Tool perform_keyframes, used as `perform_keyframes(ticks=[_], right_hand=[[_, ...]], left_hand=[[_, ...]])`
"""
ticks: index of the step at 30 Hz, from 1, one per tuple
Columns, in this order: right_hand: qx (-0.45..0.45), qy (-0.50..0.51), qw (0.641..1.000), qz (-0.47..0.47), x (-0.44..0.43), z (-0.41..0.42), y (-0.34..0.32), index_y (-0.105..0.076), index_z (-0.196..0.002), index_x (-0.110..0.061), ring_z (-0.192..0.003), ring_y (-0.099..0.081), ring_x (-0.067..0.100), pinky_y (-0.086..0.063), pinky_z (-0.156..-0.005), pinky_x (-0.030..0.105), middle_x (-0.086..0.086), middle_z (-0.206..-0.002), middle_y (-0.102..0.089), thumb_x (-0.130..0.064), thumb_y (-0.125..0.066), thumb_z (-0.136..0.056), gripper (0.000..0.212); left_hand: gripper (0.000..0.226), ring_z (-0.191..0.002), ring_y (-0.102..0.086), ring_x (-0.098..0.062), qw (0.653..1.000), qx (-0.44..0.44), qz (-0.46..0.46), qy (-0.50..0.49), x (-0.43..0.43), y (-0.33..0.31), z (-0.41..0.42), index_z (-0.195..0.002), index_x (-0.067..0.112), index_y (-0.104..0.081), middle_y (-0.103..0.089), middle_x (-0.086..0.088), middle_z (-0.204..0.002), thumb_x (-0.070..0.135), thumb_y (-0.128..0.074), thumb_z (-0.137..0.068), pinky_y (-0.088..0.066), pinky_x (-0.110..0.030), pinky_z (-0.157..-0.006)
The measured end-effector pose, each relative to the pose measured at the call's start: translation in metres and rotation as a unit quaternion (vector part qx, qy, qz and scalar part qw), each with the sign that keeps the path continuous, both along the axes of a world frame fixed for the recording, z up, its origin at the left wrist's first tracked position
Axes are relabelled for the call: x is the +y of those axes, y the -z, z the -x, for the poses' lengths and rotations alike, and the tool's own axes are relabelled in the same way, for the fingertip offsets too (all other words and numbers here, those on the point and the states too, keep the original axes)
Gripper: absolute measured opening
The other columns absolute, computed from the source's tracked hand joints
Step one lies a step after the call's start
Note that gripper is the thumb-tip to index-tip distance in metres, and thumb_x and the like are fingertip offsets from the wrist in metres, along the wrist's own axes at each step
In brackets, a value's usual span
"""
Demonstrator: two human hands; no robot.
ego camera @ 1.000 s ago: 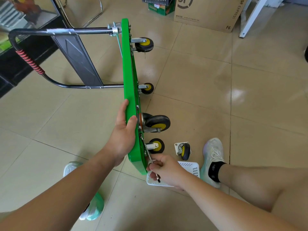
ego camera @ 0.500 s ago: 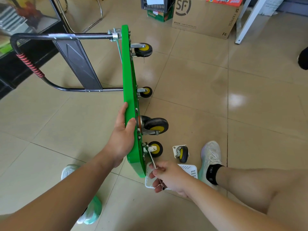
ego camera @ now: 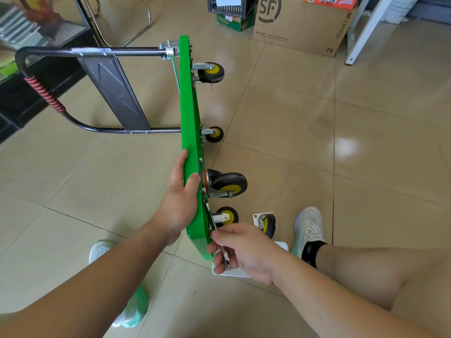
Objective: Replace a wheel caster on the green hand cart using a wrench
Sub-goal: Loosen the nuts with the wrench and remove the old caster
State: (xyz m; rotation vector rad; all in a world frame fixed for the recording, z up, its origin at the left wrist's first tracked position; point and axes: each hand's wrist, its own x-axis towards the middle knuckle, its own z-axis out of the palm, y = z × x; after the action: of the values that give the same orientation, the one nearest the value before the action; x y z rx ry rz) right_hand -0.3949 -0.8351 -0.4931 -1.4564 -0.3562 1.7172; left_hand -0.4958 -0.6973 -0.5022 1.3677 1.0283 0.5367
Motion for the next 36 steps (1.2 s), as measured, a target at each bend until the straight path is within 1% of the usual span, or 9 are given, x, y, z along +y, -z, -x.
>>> perform_keyframes(ticks=[5,10,14,18,24,27,30,33,36], right_hand=[[0.029,0.026,0.999,0.007,0.010,0.001,-0.008,-0.064,-0.102,0.005,-0.054,-0.061,0.018,-0.057,-0.053,0.032,0.012,-0.077,-0.065,-0.009,-0.056,-0.101,0.015],[0.021,0.026,0.999,0.017,0.017,-0.002,-0.016,-0.064,-0.094,0.002,-0.051,-0.060,0.019,-0.056,-0.053,0.029,0.009,-0.066,-0.064,-0.012,-0.059,-0.100,0.017],[0.048,0.047,0.997,0.020,0.022,-0.007,-0.021,-0.063,-0.095,0.003,-0.052,-0.060,0.016,-0.056,-0.050,0.028,0.009,-0.067,-0.064,-0.012,-0.060,-0.099,0.016],[0.072,0.068,0.995,0.013,0.026,-0.007,-0.020,-0.062,-0.097,0.002,-0.051,-0.060,0.014,-0.056,-0.049,0.027,0.007,-0.067,-0.064,-0.015,-0.061,-0.099,0.017],[0.023,0.006,1.000,0.011,0.018,-0.007,-0.003,-0.064,-0.097,-0.001,-0.053,-0.060,0.016,-0.055,-0.050,0.030,0.006,-0.071,-0.063,-0.013,-0.059,-0.100,0.014],[0.011,-0.024,1.000,0.004,0.010,-0.005,0.010,-0.066,-0.105,-0.002,-0.054,-0.062,0.018,-0.056,-0.052,0.032,0.007,-0.082,-0.062,-0.013,-0.058,-0.101,0.014],[-0.026,-0.054,0.998,0.003,0.004,-0.003,0.023,-0.066,-0.111,-0.010,-0.056,-0.063,0.019,-0.056,-0.056,0.034,0.010,-0.091,-0.061,-0.011,-0.056,-0.102,0.014],[-0.069,-0.071,0.995,-0.001,0.000,-0.002,0.038,-0.065,-0.116,-0.019,-0.059,-0.063,0.018,-0.056,-0.059,0.035,0.010,-0.093,-0.064,-0.008,-0.055,-0.102,0.020],[-0.136,-0.083,0.987,-0.009,-0.001,0.000,0.059,-0.062,-0.128,-0.020,-0.068,-0.067,0.017,-0.055,-0.063,0.036,0.005,-0.091,-0.071,-0.007,-0.057,-0.100,0.030]], left_hand=[[0.051,-0.124,-0.060,-0.026,1.000,-0.003,0.000,0.002,0.000,0.002,0.000,-0.143,0.068,-0.024,-0.054,0.008,-0.146,0.042,-0.039,-0.101,-0.051,-0.056,-0.104],[0.052,-0.121,-0.062,-0.025,1.000,-0.006,0.003,-0.002,0.000,0.002,0.000,-0.147,0.064,-0.023,-0.055,0.008,-0.143,0.035,-0.038,-0.107,-0.052,-0.056,-0.102],[0.052,-0.116,-0.065,-0.028,1.000,-0.004,0.000,-0.003,0.000,0.001,0.000,-0.151,0.060,-0.022,-0.059,0.007,-0.139,0.032,-0.037,-0.110,-0.054,-0.056,-0.100],[0.052,-0.114,-0.066,-0.027,1.000,-0.001,0.001,-0.006,0.000,0.001,-0.001,-0.150,0.061,-0.021,-0.059,0.005,-0.140,0.032,-0.037,-0.111,-0.053,-0.056,-0.100],[0.052,-0.121,-0.063,-0.025,1.000,-0.006,0.005,-0.001,0.000,0.002,0.000,-0.145,0.067,-0.024,-0.055,0.009,-0.144,0.039,-0.039,-0.104,-0.052,-0.056,-0.103],[0.052,-0.125,-0.060,-0.023,1.000,-0.003,0.002,0.002,0.000,0.002,0.000,-0.146,0.066,-0.023,-0.053,0.009,-0.147,0.038,-0.038,-0.105,-0.050,-0.054,-0.106],[0.052,-0.125,-0.060,-0.025,1.000,-0.007,0.004,0.002,0.000,0.002,0.000,-0.145,0.067,-0.023,-0.053,0.008,-0.147,0.038,-0.038,-0.106,-0.050,-0.055,-0.106],[0.052,-0.123,-0.061,-0.026,1.000,-0.008,0.011,0.000,0.000,0.001,0.000,-0.147,0.066,-0.022,-0.053,0.006,-0.146,0.033,-0.037,-0.109,-0.052,-0.056,-0.103],[0.052,-0.123,-0.061,-0.026,1.000,-0.008,0.012,0.001,0.000,0.002,0.000,-0.146,0.067,-0.023,-0.053,0.007,-0.146,0.034,-0.037,-0.109,-0.052,-0.055,-0.103]])
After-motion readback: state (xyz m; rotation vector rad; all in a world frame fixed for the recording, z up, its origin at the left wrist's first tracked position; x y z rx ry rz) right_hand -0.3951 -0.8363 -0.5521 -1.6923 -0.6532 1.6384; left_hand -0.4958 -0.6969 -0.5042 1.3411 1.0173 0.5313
